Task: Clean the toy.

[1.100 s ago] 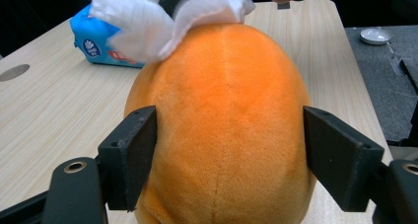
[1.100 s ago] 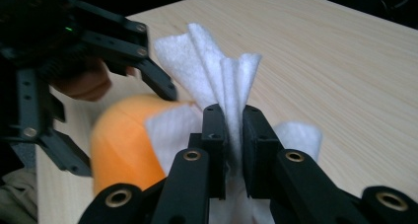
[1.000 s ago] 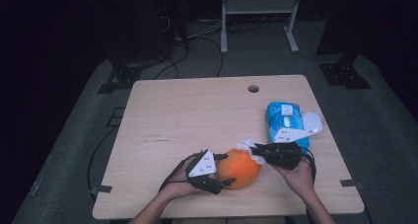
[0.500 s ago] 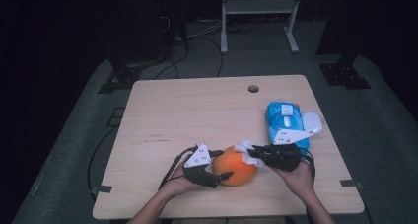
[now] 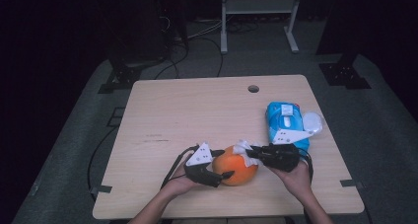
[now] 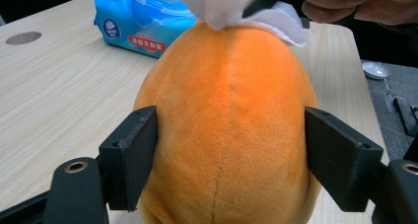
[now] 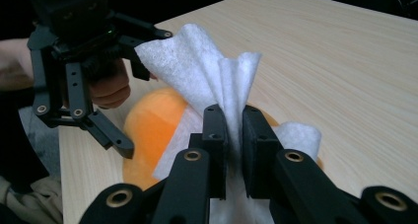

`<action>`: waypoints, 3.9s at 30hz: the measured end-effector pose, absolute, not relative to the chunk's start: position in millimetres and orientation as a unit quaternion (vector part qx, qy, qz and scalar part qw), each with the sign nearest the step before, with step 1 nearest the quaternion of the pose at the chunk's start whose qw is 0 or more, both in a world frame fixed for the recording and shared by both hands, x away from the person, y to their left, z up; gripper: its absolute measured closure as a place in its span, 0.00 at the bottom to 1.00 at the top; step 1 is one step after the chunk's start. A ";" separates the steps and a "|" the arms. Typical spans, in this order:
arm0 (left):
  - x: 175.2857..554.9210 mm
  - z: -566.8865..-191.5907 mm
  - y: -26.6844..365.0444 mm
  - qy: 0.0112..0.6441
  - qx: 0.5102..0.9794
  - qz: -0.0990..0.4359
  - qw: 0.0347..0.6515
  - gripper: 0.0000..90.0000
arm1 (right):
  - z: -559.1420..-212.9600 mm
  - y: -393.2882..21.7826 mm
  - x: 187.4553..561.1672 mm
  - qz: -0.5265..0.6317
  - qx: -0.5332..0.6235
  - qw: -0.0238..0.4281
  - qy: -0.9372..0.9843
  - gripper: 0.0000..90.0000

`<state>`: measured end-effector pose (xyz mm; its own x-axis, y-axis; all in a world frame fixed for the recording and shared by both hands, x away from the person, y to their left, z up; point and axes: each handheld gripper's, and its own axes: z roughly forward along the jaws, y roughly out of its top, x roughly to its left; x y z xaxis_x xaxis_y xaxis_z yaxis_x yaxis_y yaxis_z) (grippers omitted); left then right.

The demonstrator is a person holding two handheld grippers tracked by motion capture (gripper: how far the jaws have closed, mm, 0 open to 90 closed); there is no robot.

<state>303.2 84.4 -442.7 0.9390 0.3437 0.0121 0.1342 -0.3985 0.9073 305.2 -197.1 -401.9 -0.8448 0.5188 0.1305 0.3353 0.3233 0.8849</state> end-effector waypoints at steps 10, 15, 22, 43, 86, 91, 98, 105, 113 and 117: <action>306.7 -444.3 88.8 0.154 0.826 0.087 0.535 0.27 | -420.4 -230.2 323.3 0.499 0.333 0.087 0.795 0.90; 306.4 -443.9 86.7 0.156 0.827 0.089 0.533 0.27 | -412.4 -217.6 316.5 0.507 0.312 0.090 0.799 0.90; 304.2 -443.3 84.0 0.151 0.828 0.096 0.531 0.27 | -400.3 -189.4 303.1 0.522 0.261 0.085 0.807 0.90; 300.5 -438.4 74.7 0.142 0.824 0.099 0.540 0.39 | -393.1 -192.6 302.4 0.544 0.264 0.075 0.793 0.90; 307.2 -421.5 83.9 0.167 0.803 0.080 0.567 0.42 | -399.5 -194.1 308.1 0.559 0.290 0.055 0.775 0.91; 305.4 -423.4 77.3 0.177 0.798 0.092 0.568 0.33 | -387.5 -177.9 295.4 0.563 0.251 0.063 0.785 0.91; 306.7 -432.2 73.9 0.166 0.802 0.081 0.568 0.11 | -394.1 -184.8 303.0 0.561 0.266 0.062 0.781 0.91; 305.7 -432.5 79.0 0.133 0.808 0.070 0.570 0.21 | -397.3 -194.1 307.6 0.558 0.277 0.072 0.779 0.90; 310.1 -445.4 68.3 0.172 0.806 0.076 0.561 0.04 | -398.0 -191.6 306.6 0.555 0.276 0.073 0.781 0.90; 306.7 -437.1 72.2 0.165 0.809 0.087 0.557 0.31 | -395.3 -192.0 305.3 0.555 0.274 0.078 0.781 0.90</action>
<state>306.7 72.2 -437.1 0.9303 0.3642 -0.0429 0.1701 -0.3249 0.9303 305.3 -192.0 -395.3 -0.8372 0.5157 0.1820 0.3418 0.2337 0.9103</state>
